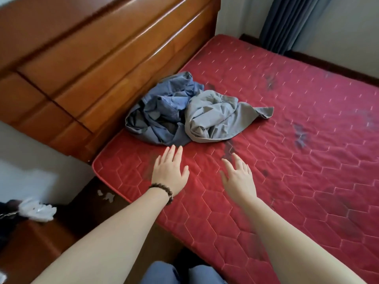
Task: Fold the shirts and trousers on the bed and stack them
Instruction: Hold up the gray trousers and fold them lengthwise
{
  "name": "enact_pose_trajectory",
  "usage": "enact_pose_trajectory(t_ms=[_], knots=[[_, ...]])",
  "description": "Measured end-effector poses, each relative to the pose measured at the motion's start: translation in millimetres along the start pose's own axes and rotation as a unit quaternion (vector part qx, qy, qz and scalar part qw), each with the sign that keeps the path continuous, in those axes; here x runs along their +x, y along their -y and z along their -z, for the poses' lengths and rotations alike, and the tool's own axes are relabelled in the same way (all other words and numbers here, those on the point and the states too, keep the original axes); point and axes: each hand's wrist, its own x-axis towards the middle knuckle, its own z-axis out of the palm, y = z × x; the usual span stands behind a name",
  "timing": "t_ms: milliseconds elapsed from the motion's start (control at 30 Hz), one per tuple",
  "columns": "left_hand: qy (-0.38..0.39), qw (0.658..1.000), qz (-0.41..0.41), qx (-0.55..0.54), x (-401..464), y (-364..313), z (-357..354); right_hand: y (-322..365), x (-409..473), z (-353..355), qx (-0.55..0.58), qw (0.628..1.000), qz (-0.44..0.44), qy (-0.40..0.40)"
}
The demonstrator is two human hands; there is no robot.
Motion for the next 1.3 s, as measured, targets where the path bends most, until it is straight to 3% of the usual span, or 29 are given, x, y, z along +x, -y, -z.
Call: enact_pose_trajectory(t_ms=[567, 733, 967, 1133, 1233, 1300], knots=[[0.091, 0.982, -0.163, 0.021, 277, 65, 3, 65, 204, -7, -0.015, 0.989, -0.136, -0.051], [0.119, 0.978, -0.16, 0.056, 348, 76, -47, 40, 268, -49, -0.01, 0.989, -0.143, -0.031], [0.101, 0.987, -0.127, 0.001, 470, 48, -155, -28, 417, -116, 0.006, 0.989, -0.145, -0.029], [0.147, 0.985, -0.088, -0.008, 505, 42, -229, -63, 470, -170, 0.037, 0.977, -0.199, 0.066], [0.105, 0.986, -0.127, 0.005, 499, 43, -249, -71, 469, -195, 0.09, 0.975, -0.182, 0.087], [0.053, 0.984, -0.169, 0.017, 493, 39, -251, -72, 462, -200, 0.094, 0.982, -0.161, 0.027]])
